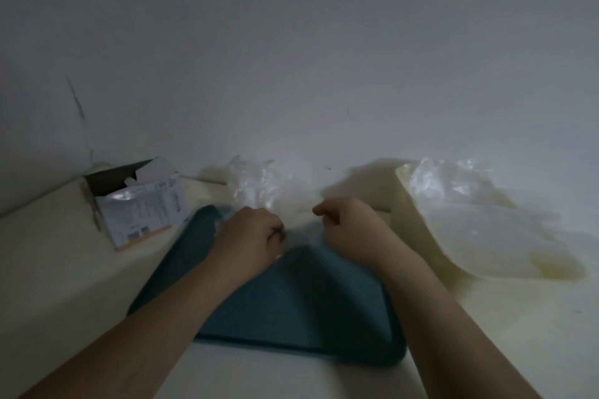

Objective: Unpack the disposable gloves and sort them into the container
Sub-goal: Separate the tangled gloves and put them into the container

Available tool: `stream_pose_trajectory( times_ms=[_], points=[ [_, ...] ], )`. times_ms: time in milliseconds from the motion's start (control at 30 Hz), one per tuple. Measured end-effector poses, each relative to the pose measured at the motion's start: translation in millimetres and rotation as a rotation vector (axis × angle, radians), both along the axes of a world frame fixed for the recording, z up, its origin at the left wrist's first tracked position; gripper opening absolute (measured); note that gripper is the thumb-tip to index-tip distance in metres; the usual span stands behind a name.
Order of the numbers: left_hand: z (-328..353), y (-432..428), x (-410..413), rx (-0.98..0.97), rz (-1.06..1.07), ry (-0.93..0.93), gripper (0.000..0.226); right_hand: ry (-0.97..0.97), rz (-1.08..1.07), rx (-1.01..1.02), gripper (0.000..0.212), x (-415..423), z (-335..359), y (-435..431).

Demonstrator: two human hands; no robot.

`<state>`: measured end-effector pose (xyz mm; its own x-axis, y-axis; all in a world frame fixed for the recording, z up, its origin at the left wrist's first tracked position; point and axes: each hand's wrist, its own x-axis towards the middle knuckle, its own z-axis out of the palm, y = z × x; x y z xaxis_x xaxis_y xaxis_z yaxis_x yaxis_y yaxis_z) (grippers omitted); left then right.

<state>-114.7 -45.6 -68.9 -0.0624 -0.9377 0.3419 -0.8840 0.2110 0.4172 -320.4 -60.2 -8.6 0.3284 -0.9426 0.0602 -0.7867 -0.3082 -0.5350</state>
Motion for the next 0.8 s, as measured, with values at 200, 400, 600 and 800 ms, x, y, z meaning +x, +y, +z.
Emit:
stream_pose_trajectory(
  times_ms=[200, 400, 600, 800],
  points=[
    [28.7, 4.8, 7.1, -0.095, 0.026, 0.365, 0.017, -0.462, -0.004, 0.037, 0.085, 9.3, -28.7, -10.8],
    [66.7, 17.0, 9.0, 0.225, -0.061, 0.908, 0.026, -0.649, 0.087, 0.059, 0.092, 4.3, -8.1, -9.1],
    [63.4, 23.8, 9.2, 0.532, -0.168, 1.257, 0.025, -1.016, 0.177, 0.292, 0.034, 4.7, -2.0, -2.7],
    [55.0, 13.6, 14.1, 0.629, -0.195, 1.679, 0.078, -0.981, -0.047, 0.206, 0.028, 8.3, -18.7, -9.3]
  ],
)
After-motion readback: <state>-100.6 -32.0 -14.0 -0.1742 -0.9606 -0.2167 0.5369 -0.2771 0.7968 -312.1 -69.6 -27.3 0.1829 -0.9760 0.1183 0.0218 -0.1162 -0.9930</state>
